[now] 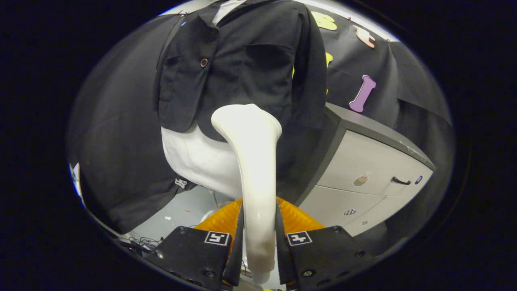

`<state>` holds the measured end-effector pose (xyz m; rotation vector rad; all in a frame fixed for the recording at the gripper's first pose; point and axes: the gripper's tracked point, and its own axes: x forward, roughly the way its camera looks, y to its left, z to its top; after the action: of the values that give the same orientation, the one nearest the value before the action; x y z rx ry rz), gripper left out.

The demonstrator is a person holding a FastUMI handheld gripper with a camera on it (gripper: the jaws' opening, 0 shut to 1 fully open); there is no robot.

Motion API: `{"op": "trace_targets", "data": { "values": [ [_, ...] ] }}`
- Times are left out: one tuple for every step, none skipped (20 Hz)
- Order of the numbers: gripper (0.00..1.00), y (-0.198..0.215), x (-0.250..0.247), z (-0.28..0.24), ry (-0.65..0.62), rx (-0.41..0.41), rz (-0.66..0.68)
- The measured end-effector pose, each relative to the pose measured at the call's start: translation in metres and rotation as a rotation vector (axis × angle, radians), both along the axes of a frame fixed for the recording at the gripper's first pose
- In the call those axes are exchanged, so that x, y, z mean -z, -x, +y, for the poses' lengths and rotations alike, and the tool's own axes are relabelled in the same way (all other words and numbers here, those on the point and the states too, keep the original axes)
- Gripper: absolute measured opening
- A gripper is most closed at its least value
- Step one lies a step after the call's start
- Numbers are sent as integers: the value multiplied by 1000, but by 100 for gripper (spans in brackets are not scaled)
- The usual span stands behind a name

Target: Iron the clothes twice with a garment steamer, once on the left side and once on the right side.

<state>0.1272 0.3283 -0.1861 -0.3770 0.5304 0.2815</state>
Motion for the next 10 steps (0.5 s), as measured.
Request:
{"op": "trace_targets", "data": {
  "values": [
    [38, 0, 4, 1, -3, -3, 5],
    [38, -1, 8, 5, -8, -8, 8],
    [37, -1, 8, 9, -9, -18, 12],
    [36, 0, 7, 14, -22, -33, 13],
    [36, 3, 3, 20, -33, -51, 7],
    [36, 7, -5, 24, -43, -69, -3],
    [36, 12, -14, 30, -58, -85, -15],
    [36, 16, -27, 36, -78, -102, -30],
    [36, 19, -41, 43, -97, -117, -51],
    [36, 21, -56, 51, -117, -133, -78]
  ]
}}
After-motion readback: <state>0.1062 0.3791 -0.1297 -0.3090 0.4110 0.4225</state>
